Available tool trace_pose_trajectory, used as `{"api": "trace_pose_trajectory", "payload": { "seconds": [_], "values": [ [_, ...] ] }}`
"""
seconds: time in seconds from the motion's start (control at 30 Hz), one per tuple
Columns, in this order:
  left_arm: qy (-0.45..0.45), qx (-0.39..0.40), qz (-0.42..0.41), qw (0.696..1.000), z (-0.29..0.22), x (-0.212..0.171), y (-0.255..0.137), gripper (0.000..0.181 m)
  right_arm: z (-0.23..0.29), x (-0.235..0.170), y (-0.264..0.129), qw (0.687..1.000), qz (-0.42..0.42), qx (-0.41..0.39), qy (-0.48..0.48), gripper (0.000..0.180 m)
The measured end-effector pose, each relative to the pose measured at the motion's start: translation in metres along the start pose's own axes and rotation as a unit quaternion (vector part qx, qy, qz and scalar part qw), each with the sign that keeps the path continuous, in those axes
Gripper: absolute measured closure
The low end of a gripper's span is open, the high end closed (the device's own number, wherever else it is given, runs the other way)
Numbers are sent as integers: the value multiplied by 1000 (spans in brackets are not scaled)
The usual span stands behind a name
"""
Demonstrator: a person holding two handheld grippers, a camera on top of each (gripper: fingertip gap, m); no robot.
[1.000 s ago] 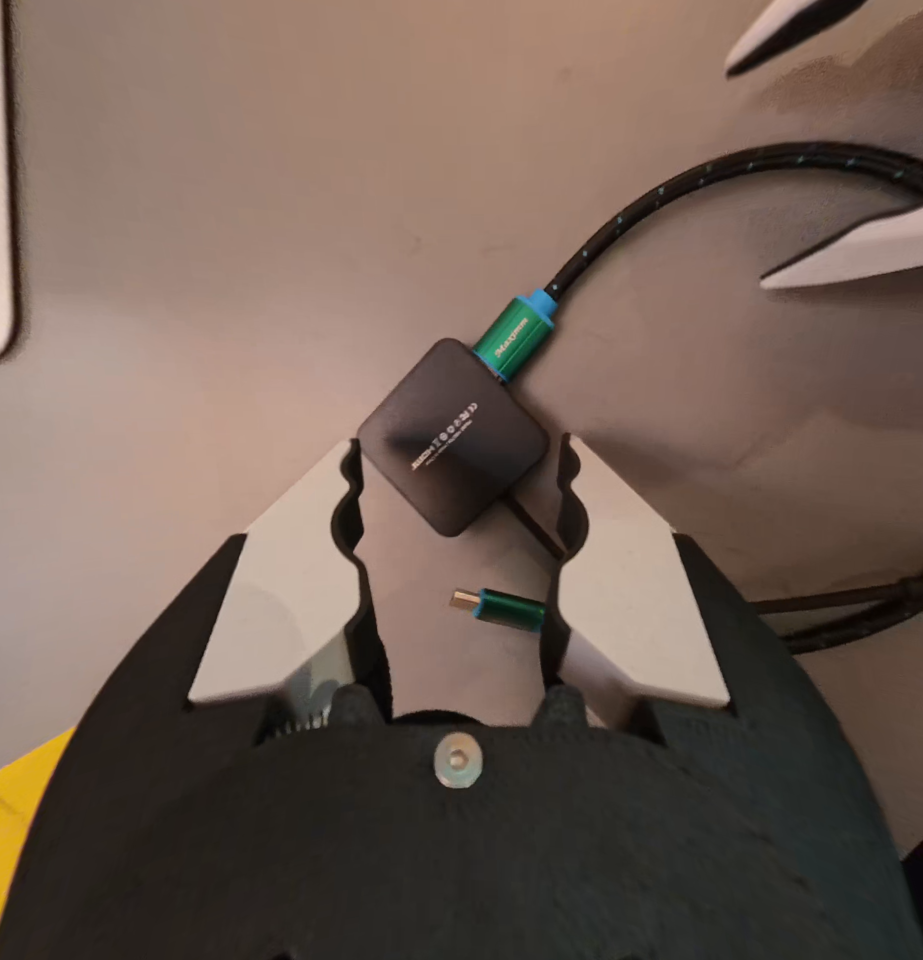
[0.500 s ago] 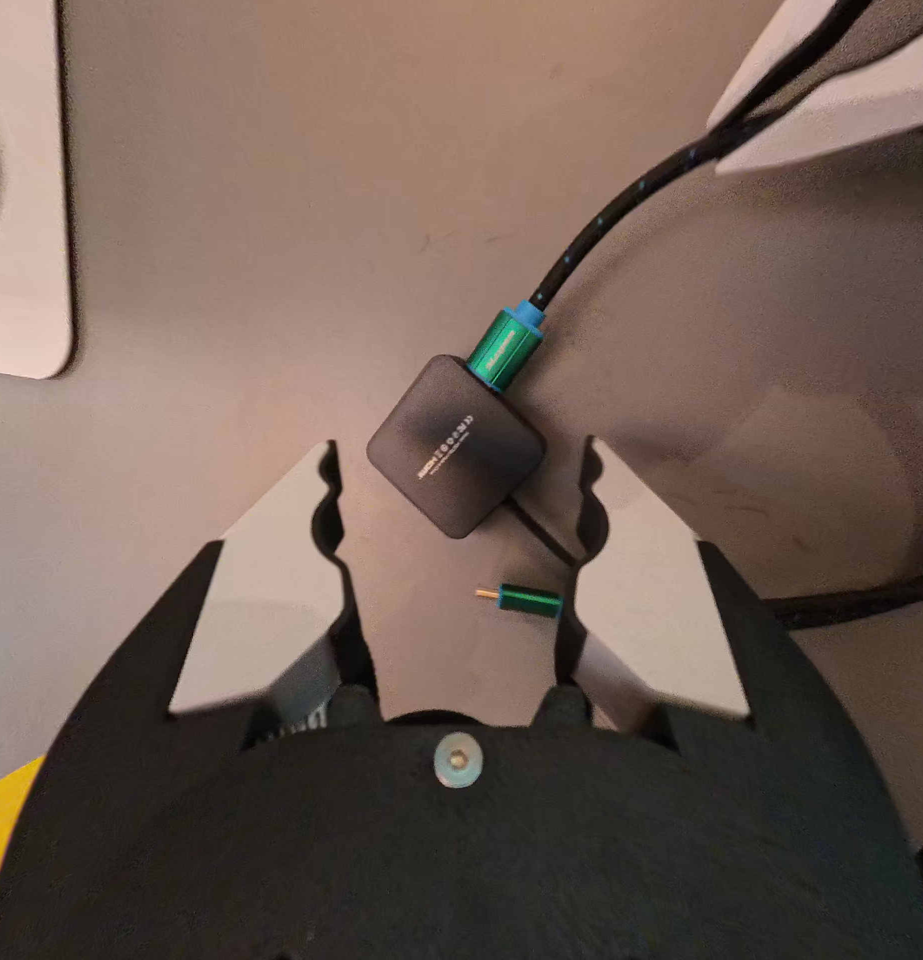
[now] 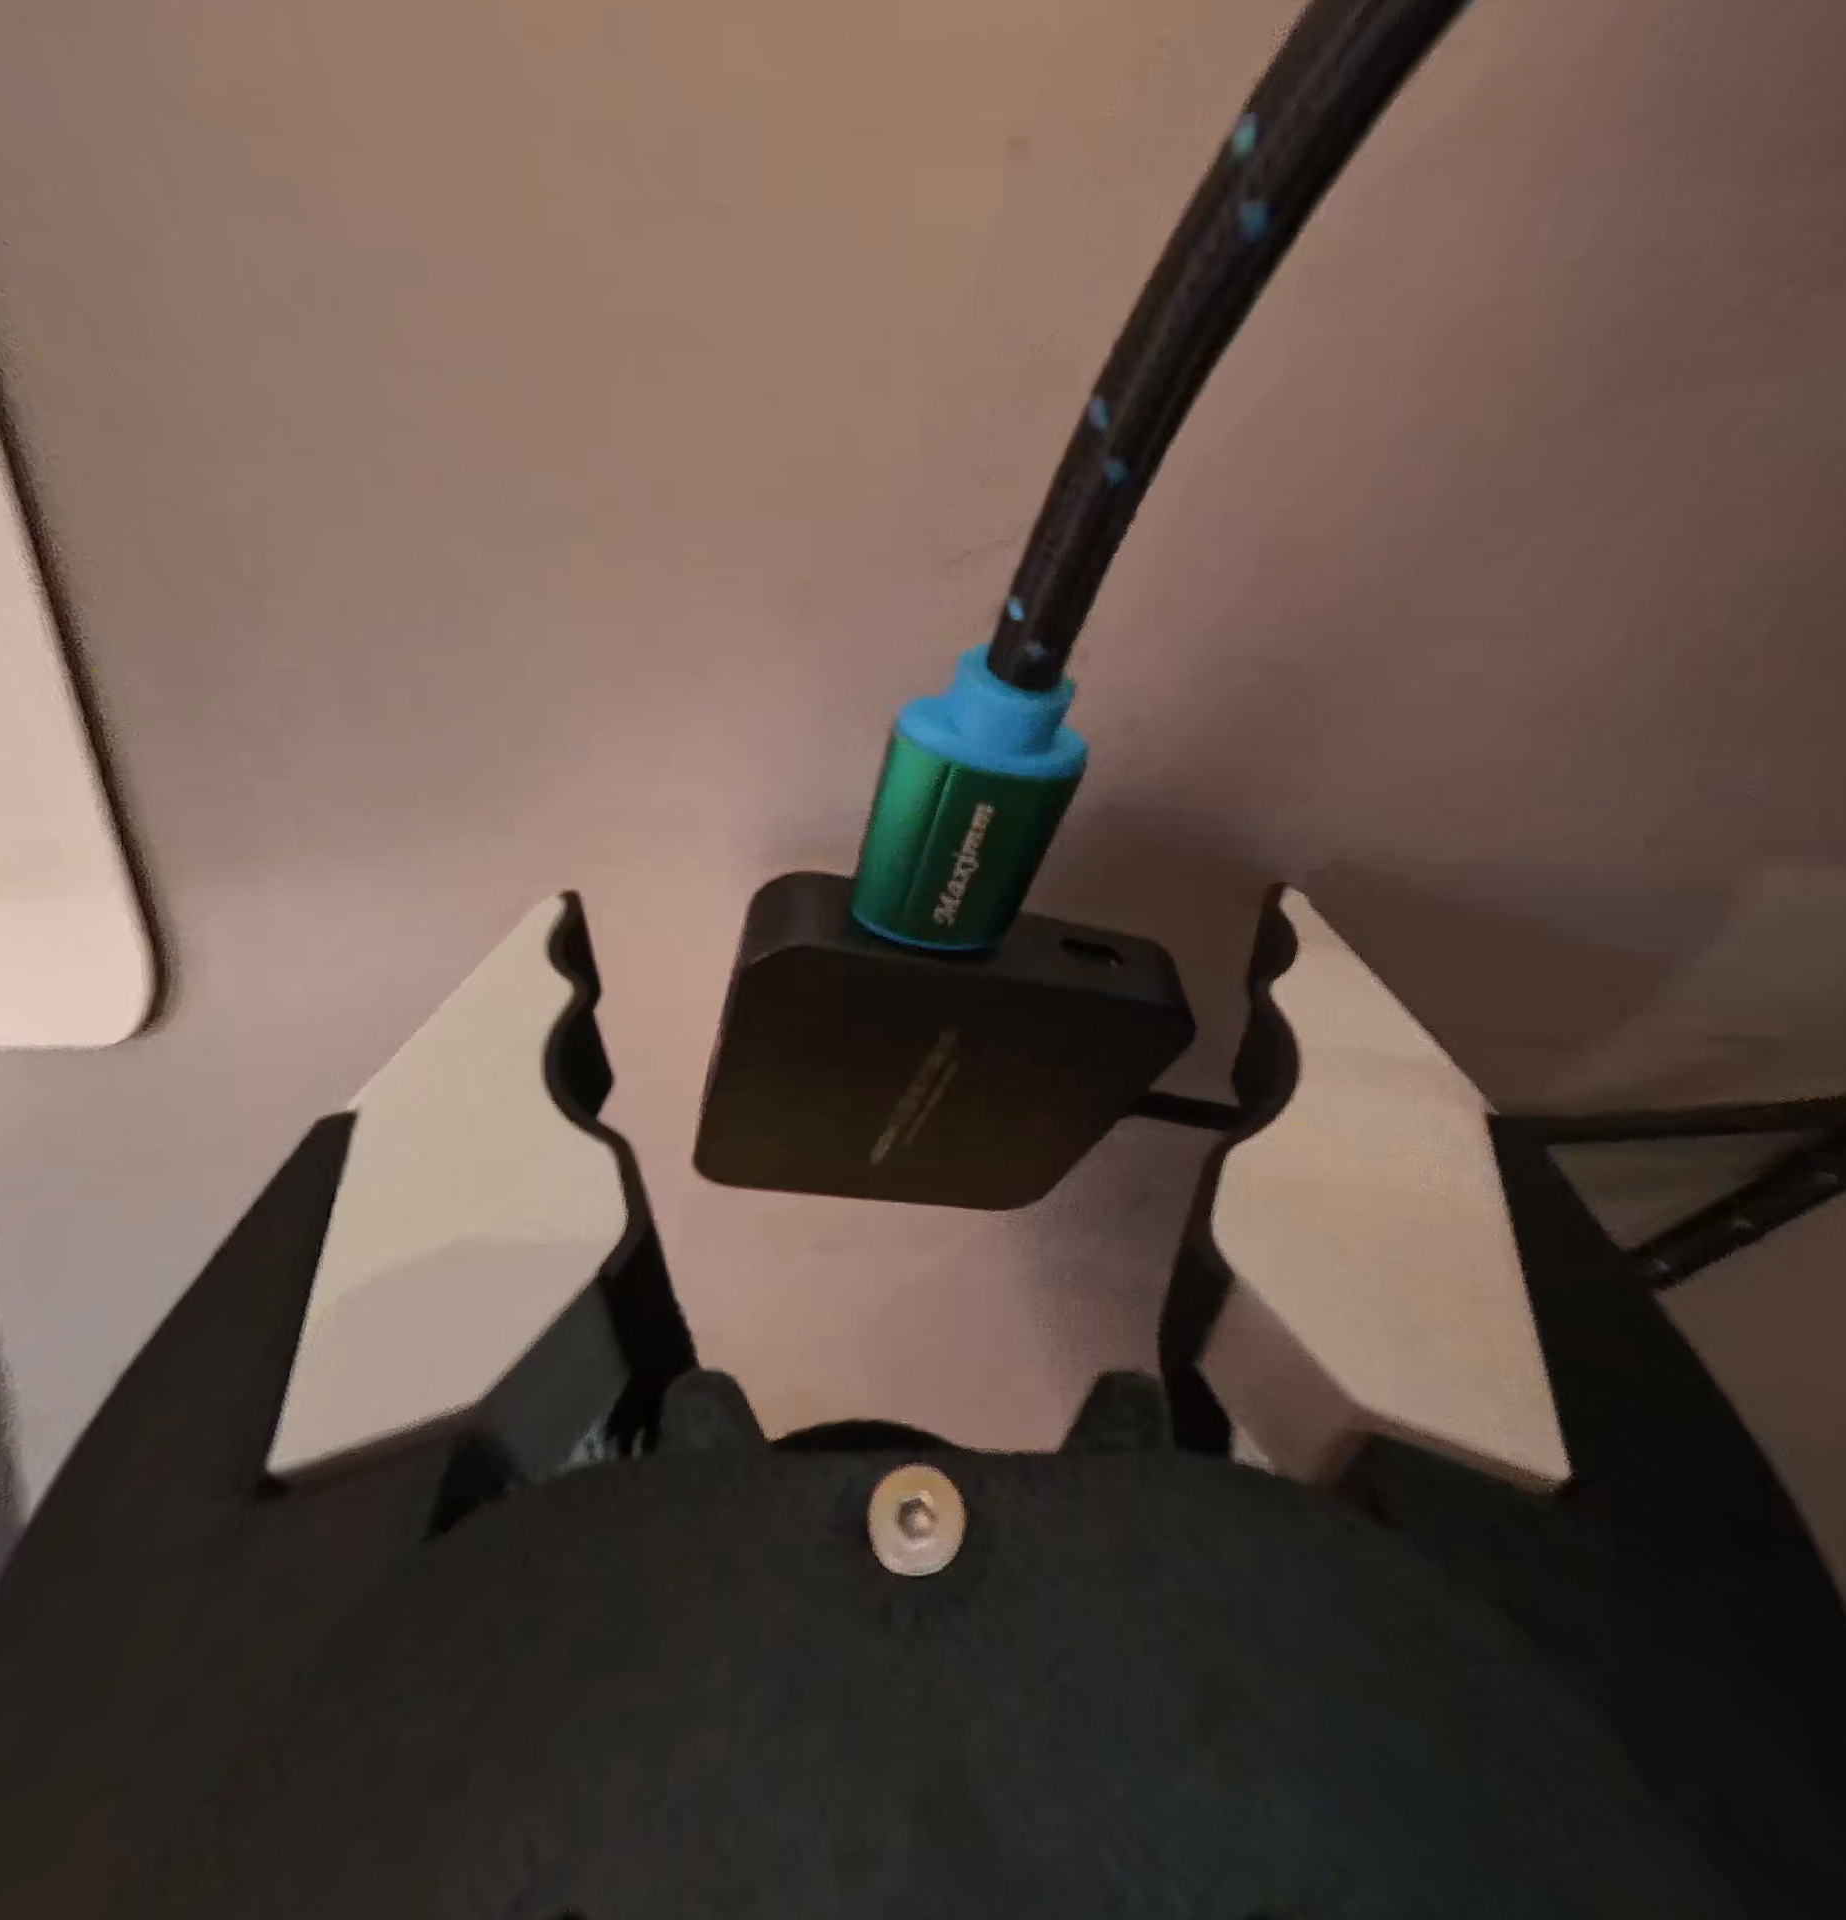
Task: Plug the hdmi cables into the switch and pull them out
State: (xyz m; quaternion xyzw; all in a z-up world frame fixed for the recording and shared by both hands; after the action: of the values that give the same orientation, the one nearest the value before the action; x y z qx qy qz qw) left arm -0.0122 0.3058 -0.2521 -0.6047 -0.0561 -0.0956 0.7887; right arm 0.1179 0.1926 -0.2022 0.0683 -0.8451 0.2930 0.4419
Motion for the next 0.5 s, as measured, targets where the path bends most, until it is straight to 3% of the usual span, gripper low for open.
{"api": "trace_pose_trajectory", "payload": {
  "seconds": [0.17,0.4,0.5],
  "values": [
    [6,-59,-4,998,-8,0,1,96,-9,2,-9,999,-29,-1,28,177],
    [5,-20,5,1000,-5,2,-2,98,-14,-2,-8,998,-38,13,50,176],
    [20,0,37,999,-4,2,-7,100,-20,-5,-9,996,-48,15,70,153]
  ]
}}
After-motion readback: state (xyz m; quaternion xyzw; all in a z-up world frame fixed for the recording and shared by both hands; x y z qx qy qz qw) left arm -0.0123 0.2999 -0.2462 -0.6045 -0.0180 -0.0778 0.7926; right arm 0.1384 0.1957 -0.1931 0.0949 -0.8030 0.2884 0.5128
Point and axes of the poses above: each gripper's, where its closed fingertips meet, y out along the fingers, x out of its top, z = x × y across the jaws, the point moved 8 cm from there along -y, back along the fingers, and after that the axes turned 8 degrees about z, right-handed, at the moved point
